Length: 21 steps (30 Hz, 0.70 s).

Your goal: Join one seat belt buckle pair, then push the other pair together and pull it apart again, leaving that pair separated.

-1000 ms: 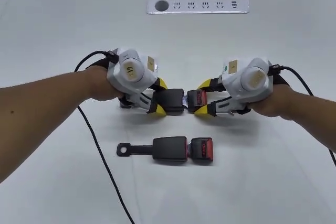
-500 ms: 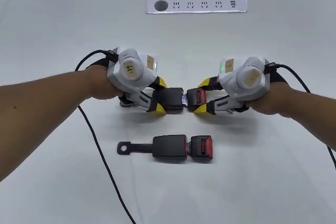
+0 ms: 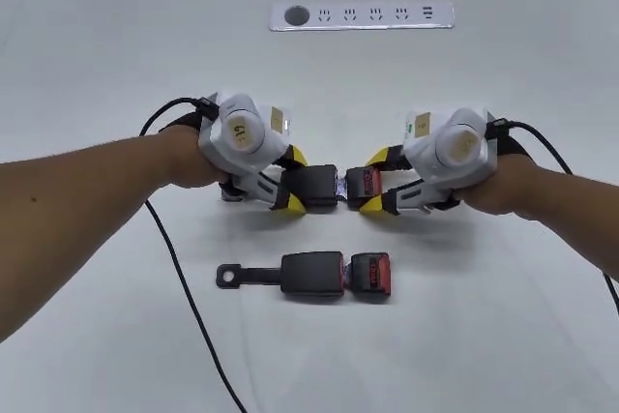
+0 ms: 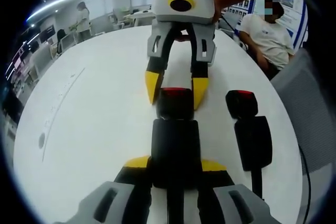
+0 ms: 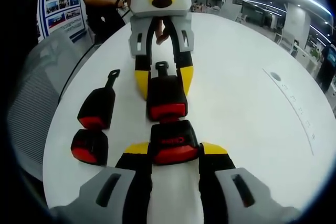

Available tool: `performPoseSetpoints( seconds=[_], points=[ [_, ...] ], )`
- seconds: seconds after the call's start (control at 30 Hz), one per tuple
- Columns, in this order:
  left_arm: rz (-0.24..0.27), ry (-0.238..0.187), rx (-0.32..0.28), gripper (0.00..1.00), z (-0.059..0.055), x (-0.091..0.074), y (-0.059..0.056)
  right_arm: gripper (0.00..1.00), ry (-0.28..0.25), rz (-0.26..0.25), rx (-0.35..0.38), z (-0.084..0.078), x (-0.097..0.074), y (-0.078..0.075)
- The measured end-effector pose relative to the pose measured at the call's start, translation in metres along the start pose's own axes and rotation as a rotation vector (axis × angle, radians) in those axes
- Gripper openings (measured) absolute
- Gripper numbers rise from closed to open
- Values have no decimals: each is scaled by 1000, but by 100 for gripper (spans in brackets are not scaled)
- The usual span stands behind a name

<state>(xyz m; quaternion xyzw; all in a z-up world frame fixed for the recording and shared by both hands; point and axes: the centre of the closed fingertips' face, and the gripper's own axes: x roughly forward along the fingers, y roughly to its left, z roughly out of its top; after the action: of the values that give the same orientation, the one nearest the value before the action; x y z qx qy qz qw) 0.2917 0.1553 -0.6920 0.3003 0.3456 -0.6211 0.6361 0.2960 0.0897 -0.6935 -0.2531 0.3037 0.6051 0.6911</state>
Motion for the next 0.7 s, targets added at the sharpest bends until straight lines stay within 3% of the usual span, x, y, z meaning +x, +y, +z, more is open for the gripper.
performPoseSetpoints(
  seconds=[0.5,0.7],
  points=[
    [5,-3,-8,33,1,-1,0,33,10,7,0,-8,-7,-1],
    [4,-8,-8,34,1,-1,0,33,16,4,5,-17,-19,1]
  ],
)
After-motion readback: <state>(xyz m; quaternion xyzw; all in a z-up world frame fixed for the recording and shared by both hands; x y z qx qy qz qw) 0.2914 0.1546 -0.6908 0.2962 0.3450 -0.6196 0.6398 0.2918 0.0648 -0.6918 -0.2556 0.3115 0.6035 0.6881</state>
